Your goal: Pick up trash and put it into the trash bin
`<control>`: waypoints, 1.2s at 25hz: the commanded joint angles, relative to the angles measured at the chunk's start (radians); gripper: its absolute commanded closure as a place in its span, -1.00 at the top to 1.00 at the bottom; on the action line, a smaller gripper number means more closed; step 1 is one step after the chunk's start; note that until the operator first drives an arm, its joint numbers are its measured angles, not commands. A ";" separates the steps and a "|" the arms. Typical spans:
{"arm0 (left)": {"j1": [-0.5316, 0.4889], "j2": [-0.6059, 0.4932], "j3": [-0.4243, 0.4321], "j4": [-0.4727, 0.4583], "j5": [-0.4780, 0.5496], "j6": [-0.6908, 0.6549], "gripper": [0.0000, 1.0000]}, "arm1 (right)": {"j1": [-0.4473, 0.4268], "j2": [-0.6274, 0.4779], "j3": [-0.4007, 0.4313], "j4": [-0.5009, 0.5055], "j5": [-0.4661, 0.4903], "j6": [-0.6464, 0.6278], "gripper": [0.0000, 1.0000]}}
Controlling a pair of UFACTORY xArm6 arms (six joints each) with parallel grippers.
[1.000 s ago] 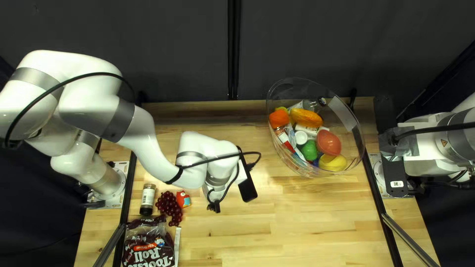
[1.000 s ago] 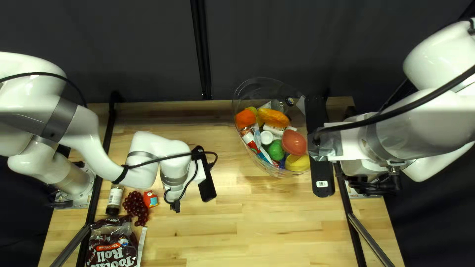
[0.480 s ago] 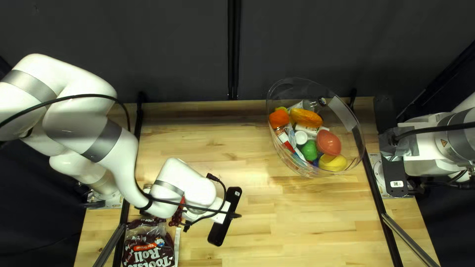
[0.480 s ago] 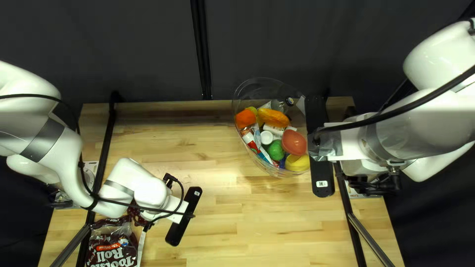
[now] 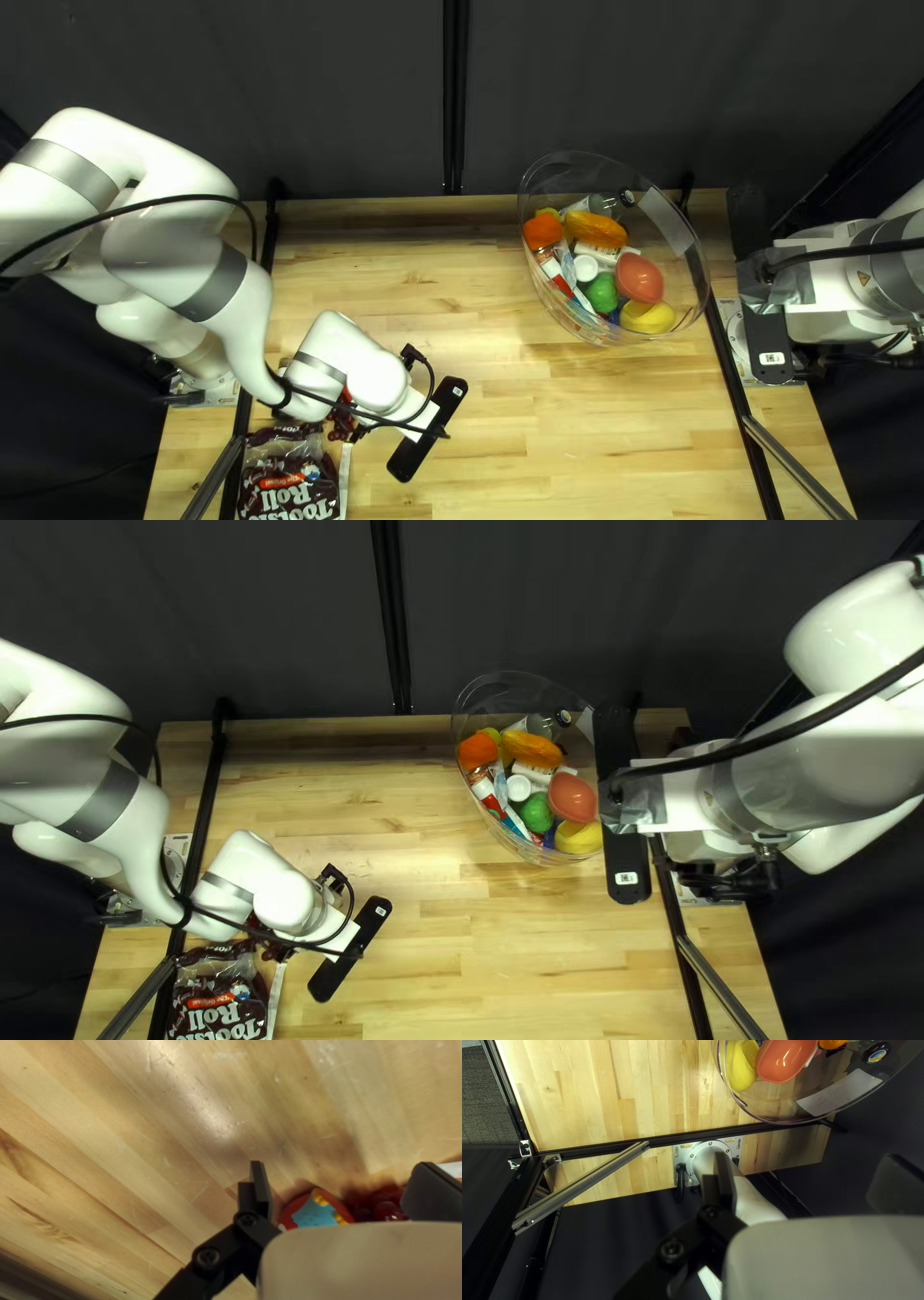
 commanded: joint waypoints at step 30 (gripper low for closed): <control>0.038 -0.158 0.118 -0.015 0.068 0.063 -1.00 | 0.000 0.000 0.000 0.000 0.000 0.000 1.00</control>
